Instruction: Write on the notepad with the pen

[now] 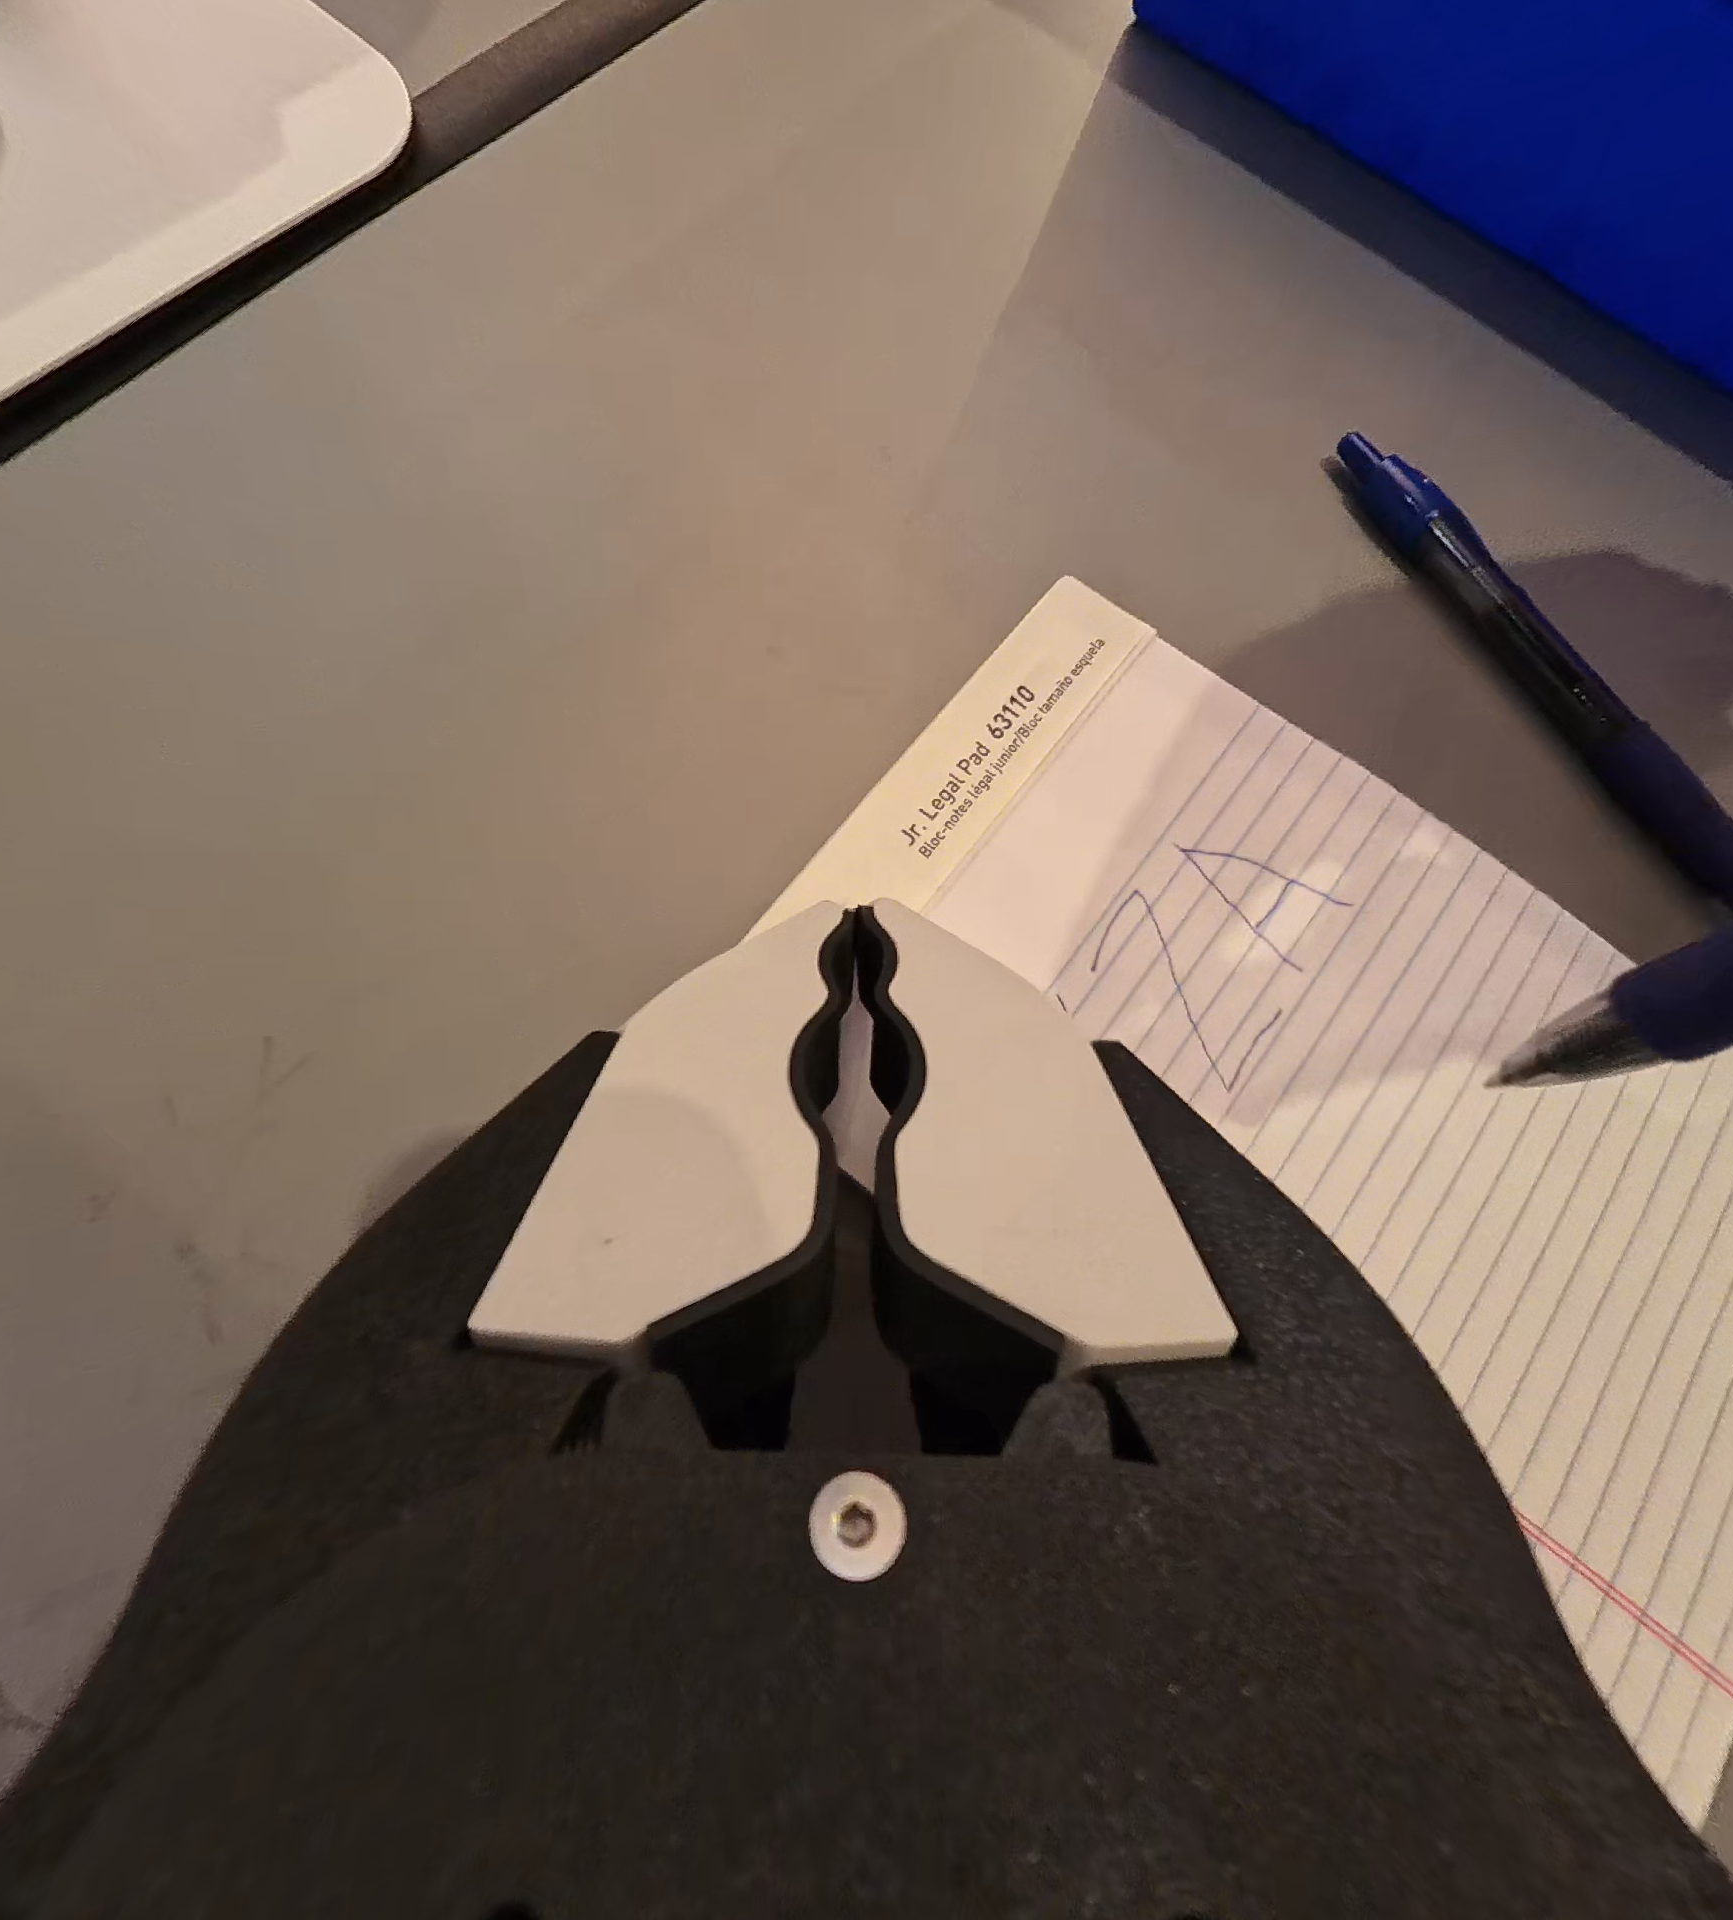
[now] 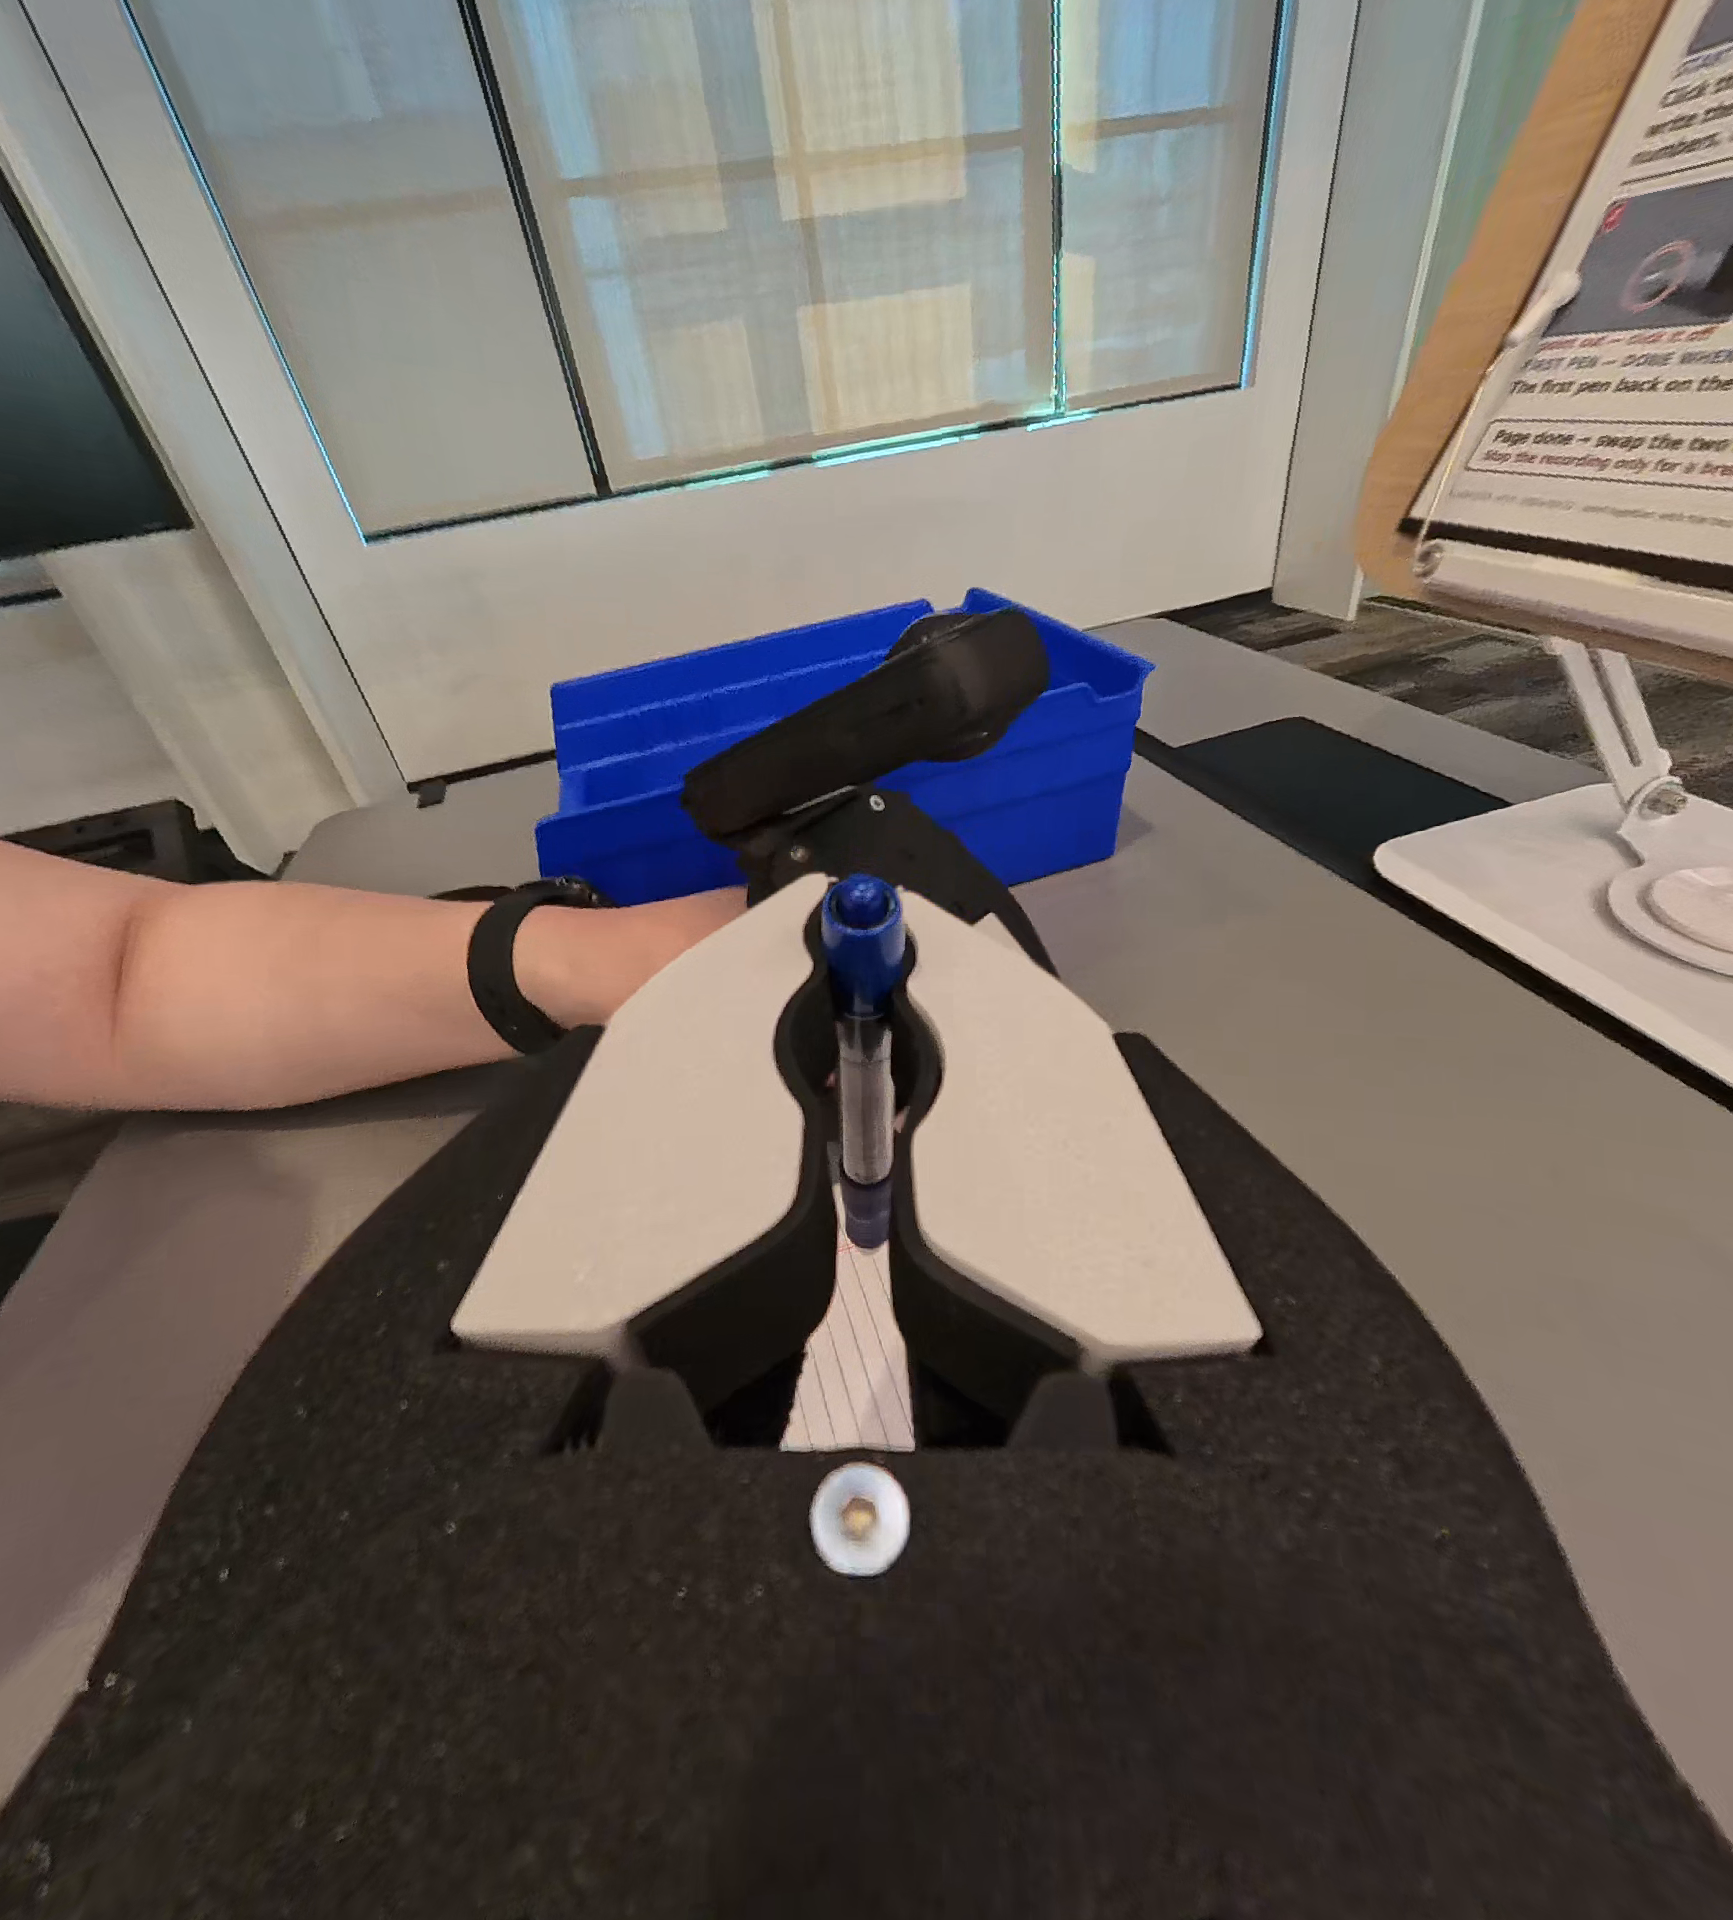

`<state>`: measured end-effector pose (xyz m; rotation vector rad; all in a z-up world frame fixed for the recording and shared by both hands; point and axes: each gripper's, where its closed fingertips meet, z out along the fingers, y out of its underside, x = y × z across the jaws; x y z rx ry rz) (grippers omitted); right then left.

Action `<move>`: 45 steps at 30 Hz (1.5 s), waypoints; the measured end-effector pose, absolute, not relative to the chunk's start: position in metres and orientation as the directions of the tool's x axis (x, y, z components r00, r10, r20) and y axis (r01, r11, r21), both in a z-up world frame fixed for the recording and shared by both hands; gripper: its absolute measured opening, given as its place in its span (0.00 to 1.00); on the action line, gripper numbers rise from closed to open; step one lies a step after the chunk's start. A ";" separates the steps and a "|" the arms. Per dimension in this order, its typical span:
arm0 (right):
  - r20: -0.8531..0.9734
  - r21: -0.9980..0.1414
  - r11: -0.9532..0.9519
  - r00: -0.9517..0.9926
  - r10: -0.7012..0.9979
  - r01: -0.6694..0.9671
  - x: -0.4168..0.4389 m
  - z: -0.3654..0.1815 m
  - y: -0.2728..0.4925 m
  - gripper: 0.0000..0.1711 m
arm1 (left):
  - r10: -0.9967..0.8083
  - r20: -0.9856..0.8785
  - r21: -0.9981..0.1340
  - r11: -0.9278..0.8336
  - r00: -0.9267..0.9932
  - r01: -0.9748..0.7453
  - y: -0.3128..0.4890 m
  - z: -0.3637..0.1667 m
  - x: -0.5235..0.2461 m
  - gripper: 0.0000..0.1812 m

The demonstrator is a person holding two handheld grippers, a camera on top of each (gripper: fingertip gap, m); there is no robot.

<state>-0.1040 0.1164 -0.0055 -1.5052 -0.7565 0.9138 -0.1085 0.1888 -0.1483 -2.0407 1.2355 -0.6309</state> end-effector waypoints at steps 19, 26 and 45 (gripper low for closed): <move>-0.155 -0.986 -0.168 0.486 0.860 -0.018 -0.130 -0.038 0.128 0.02 | -0.898 0.105 -0.749 -0.354 0.428 -0.560 0.189 -0.148 -0.108 0.00; -0.181 -0.982 -0.181 0.460 0.869 -0.045 -0.127 -0.035 0.126 0.02 | -0.899 0.105 -0.749 -0.353 0.425 -0.561 0.189 -0.148 -0.108 0.00; -0.099 -0.988 -0.143 0.468 0.878 0.059 -0.137 -0.046 0.124 0.02 | -0.900 0.107 -0.749 -0.353 0.423 -0.561 0.189 -0.148 -0.107 0.00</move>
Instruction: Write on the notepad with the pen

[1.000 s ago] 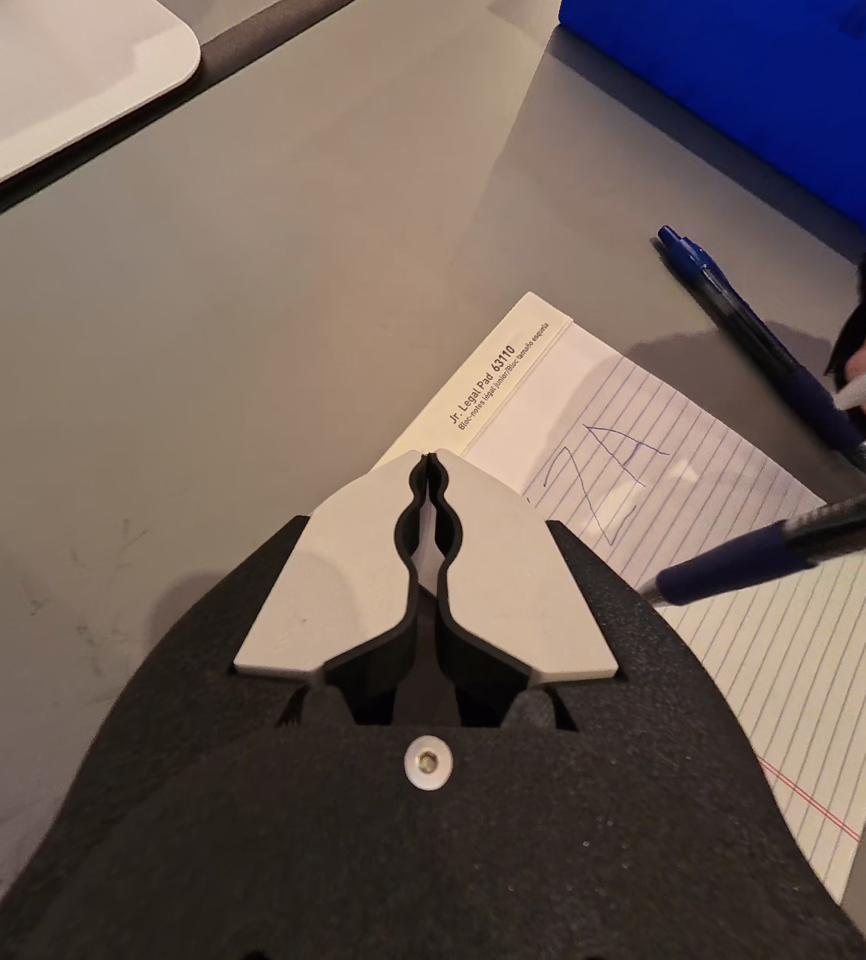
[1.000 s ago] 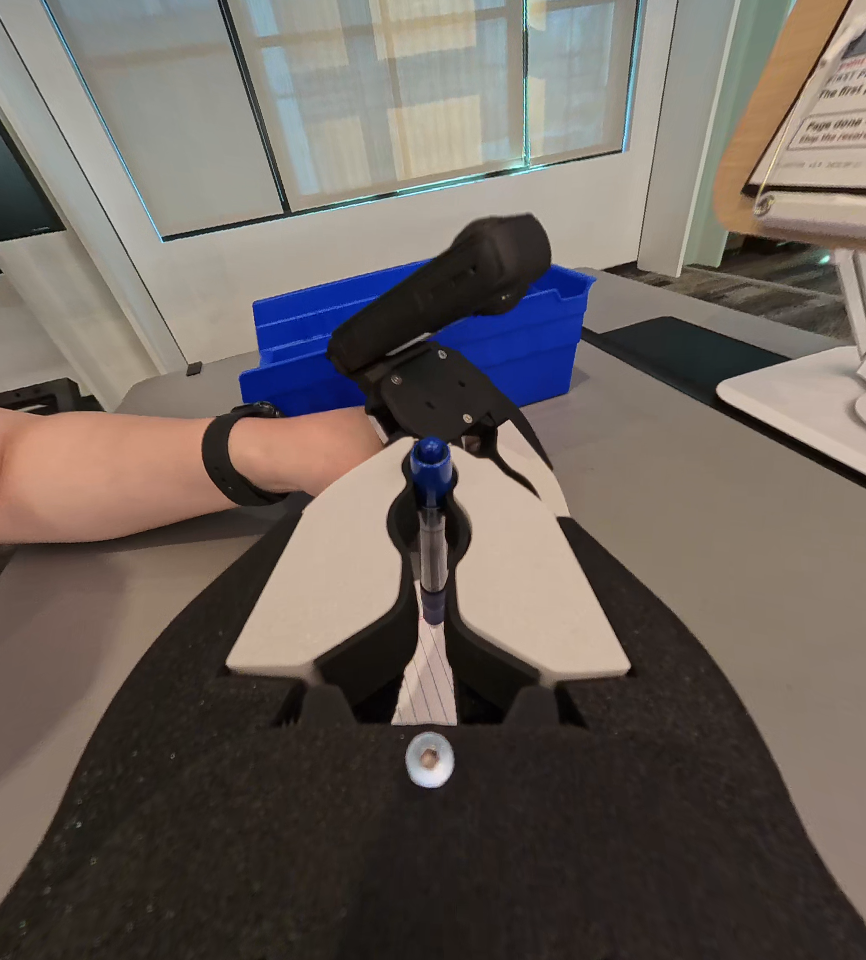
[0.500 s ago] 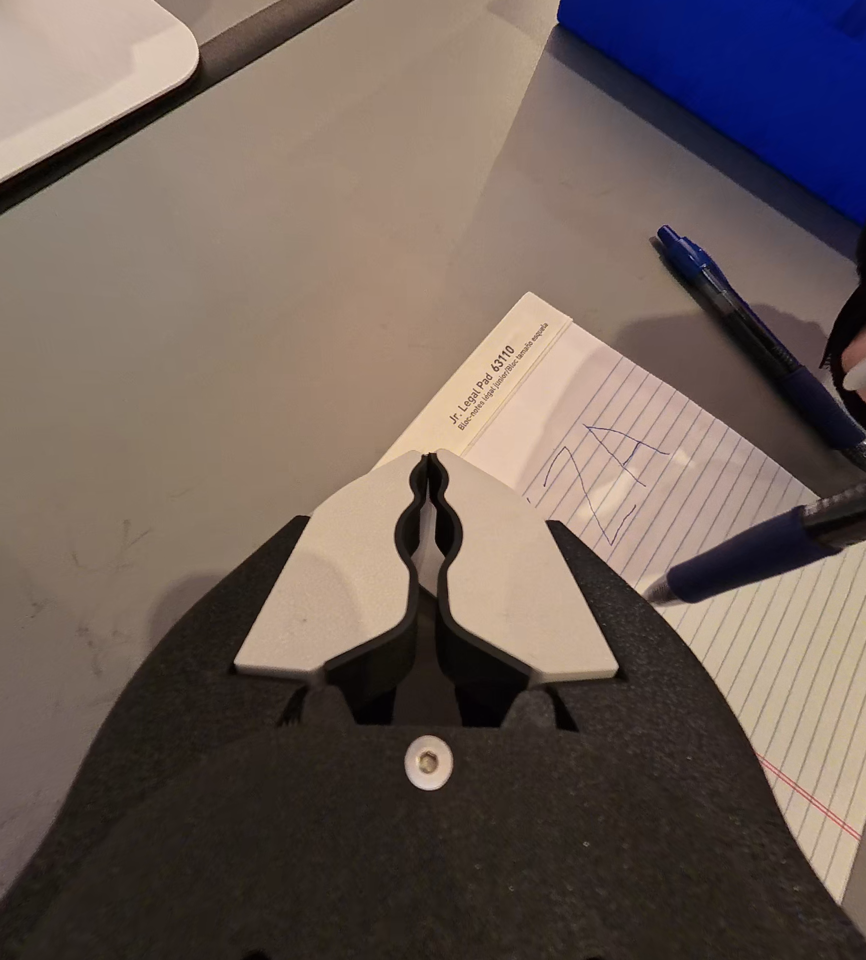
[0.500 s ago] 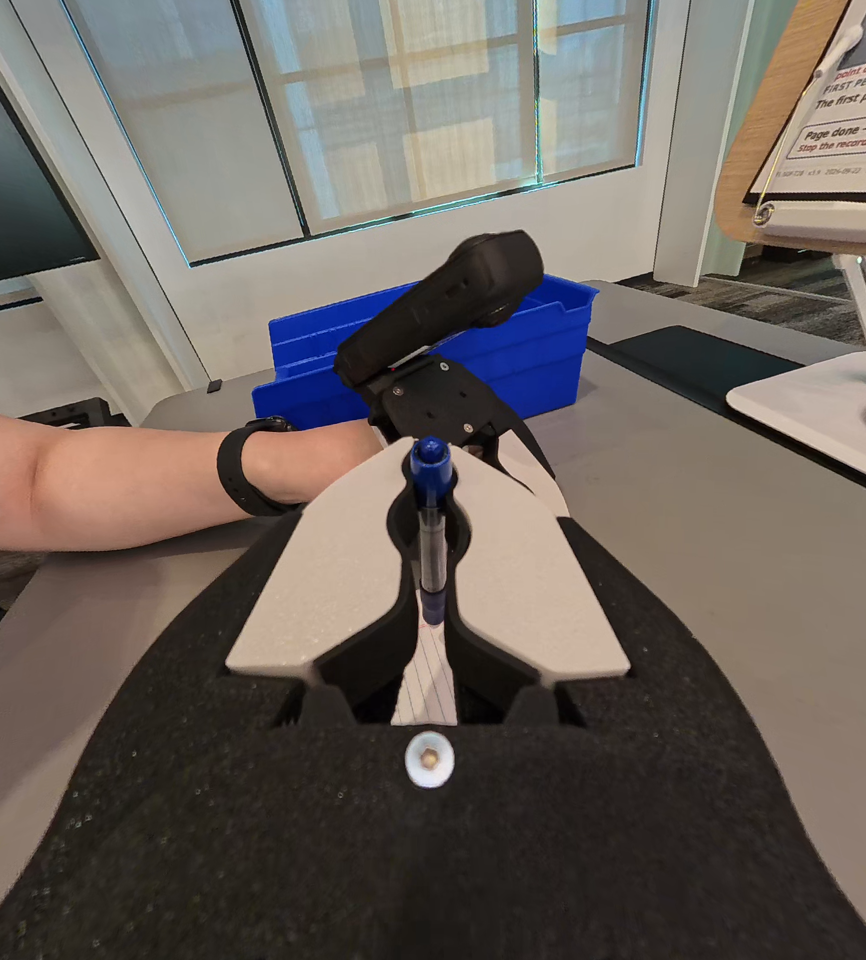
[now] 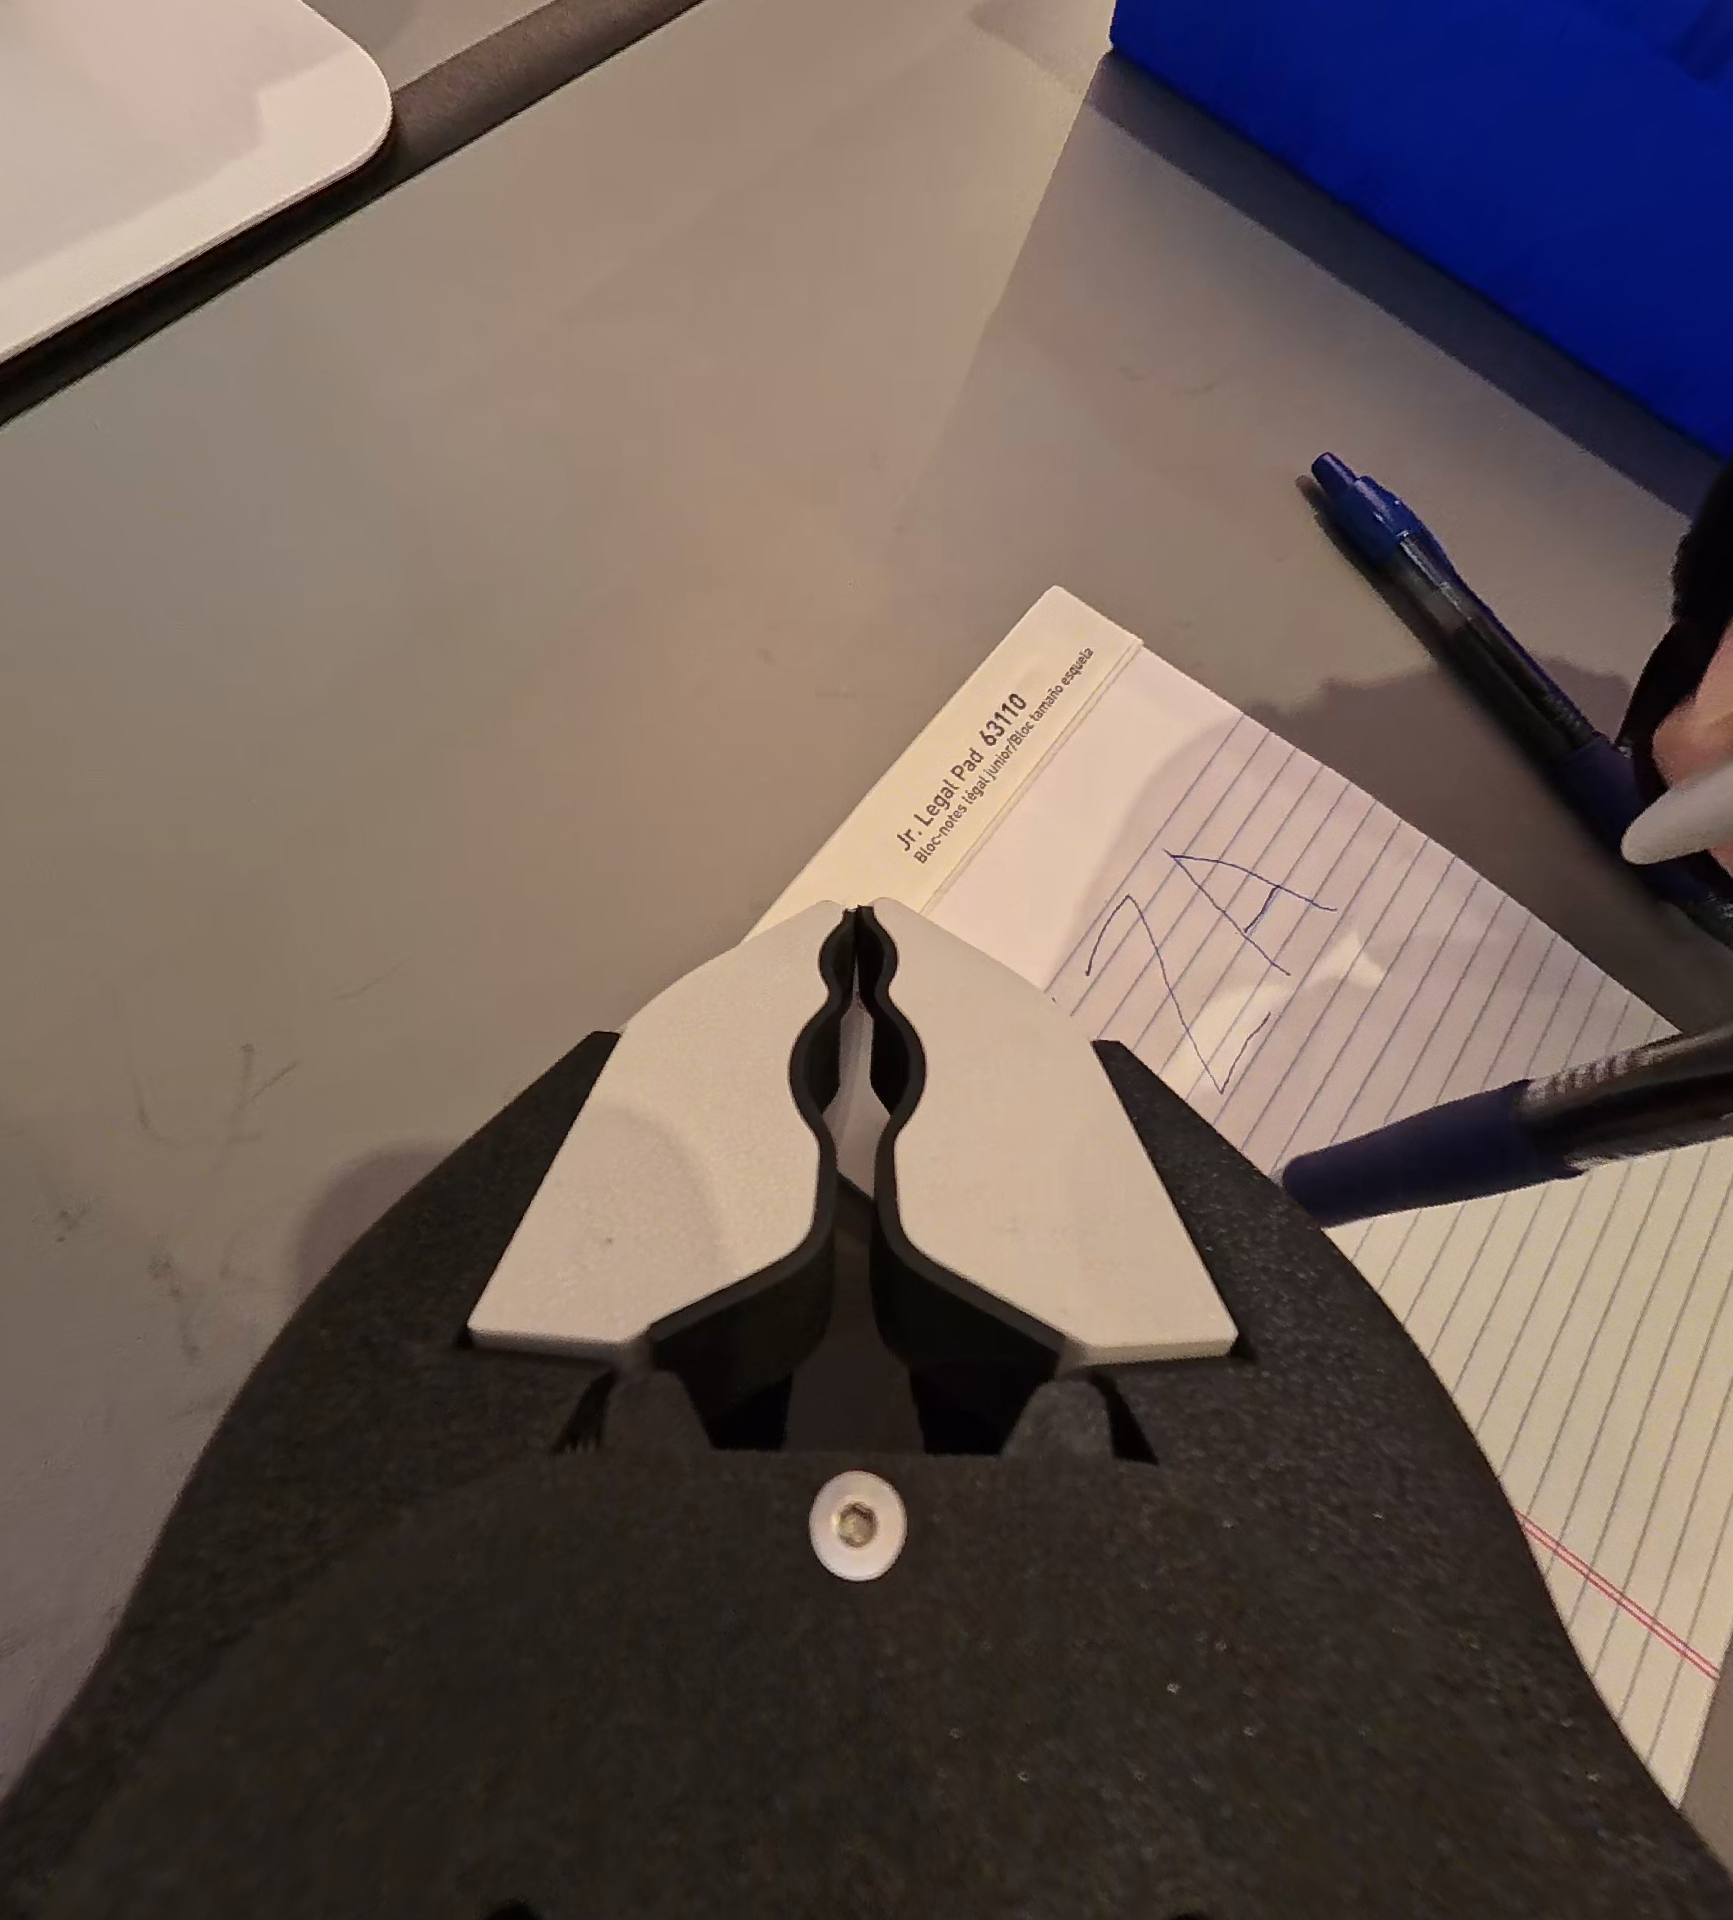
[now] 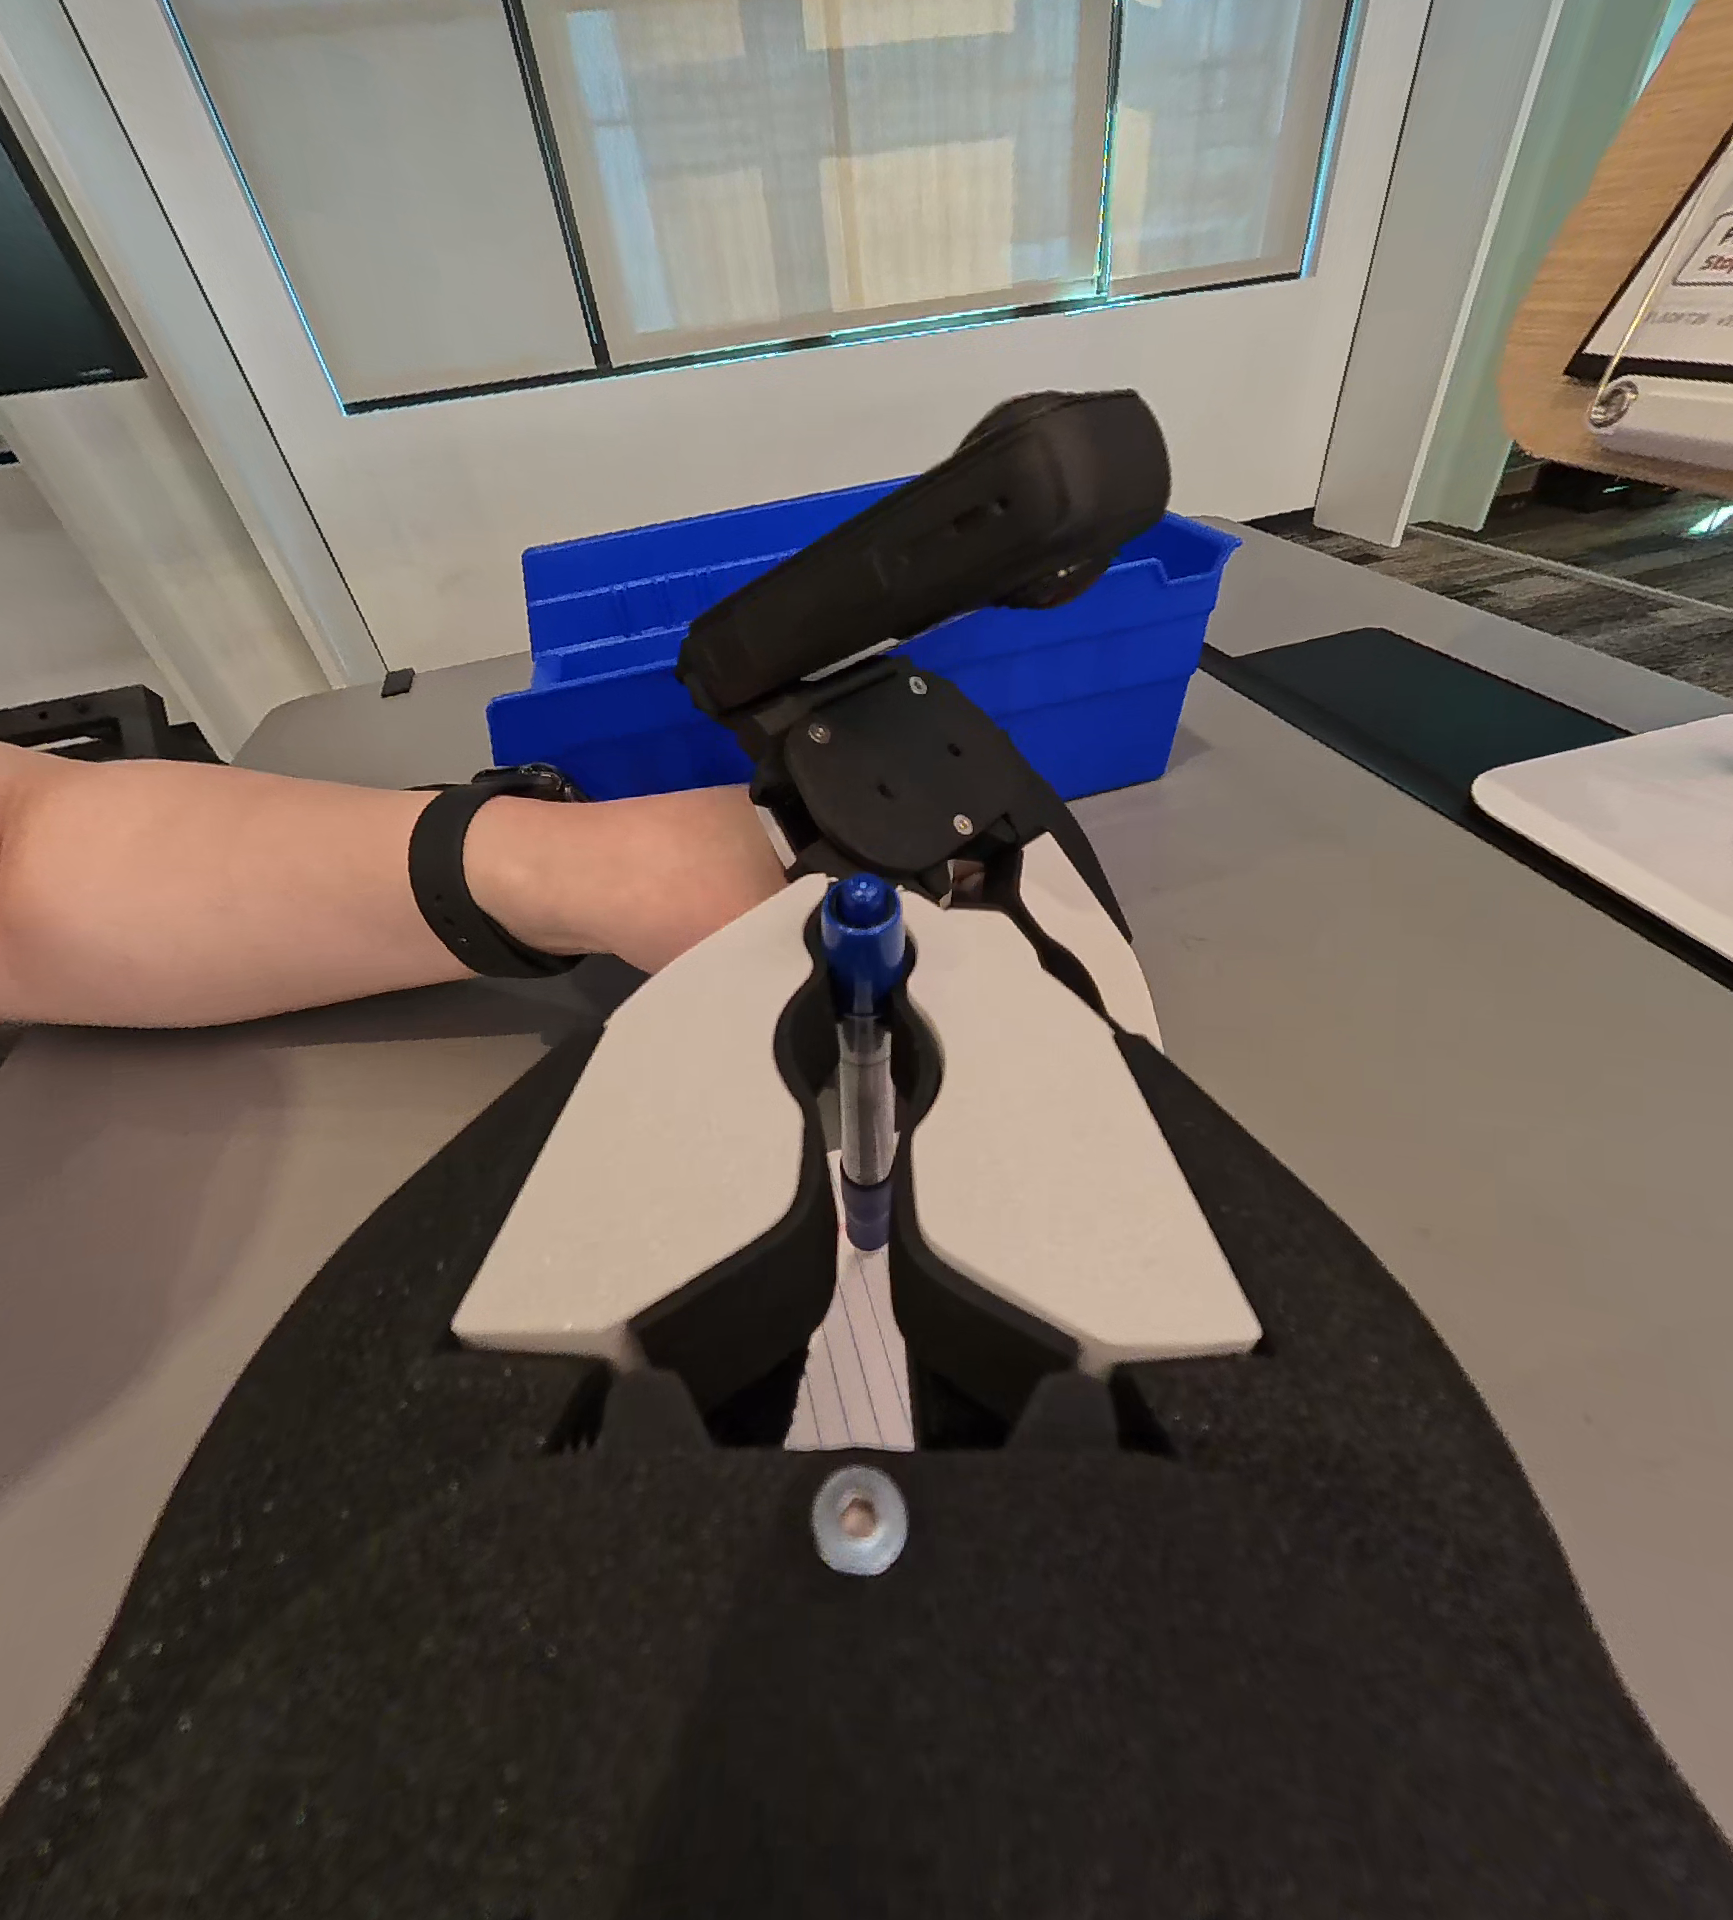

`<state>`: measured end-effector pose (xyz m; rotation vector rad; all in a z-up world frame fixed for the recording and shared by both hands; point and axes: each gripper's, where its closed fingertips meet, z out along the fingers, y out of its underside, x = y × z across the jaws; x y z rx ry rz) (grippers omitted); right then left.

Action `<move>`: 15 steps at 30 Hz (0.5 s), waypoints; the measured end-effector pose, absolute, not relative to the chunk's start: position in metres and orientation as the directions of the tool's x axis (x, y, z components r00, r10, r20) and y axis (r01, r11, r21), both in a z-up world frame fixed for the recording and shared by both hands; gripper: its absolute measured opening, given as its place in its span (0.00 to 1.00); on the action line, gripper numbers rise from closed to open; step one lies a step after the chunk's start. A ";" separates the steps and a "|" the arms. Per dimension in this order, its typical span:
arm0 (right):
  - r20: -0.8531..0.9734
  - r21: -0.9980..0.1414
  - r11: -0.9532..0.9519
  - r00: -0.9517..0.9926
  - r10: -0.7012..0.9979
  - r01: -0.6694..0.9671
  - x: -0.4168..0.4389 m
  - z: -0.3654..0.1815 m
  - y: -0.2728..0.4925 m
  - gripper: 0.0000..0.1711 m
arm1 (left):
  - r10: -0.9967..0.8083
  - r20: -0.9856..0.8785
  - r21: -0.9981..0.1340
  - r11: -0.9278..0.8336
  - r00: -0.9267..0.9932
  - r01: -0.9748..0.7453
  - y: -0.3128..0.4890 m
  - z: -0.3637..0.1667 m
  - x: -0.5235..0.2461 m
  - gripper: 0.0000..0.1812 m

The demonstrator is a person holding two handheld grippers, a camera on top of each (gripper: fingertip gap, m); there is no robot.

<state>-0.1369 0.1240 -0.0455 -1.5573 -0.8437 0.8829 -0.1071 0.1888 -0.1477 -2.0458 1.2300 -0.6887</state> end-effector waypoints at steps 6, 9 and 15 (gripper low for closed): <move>-0.098 -0.987 -0.144 0.462 0.881 0.065 -0.139 -0.047 0.125 0.03 | -0.901 0.107 -0.749 -0.352 0.421 -0.562 0.189 -0.148 -0.107 0.00; -0.092 -0.987 -0.141 0.463 0.882 0.072 -0.139 -0.047 0.126 0.03 | -0.901 0.108 -0.749 -0.352 0.420 -0.562 0.189 -0.148 -0.107 0.00; -0.093 -0.985 -0.148 0.455 0.886 0.087 -0.140 -0.049 0.126 0.03 | -0.901 0.107 -0.749 -0.351 0.420 -0.563 0.189 -0.148 -0.107 0.00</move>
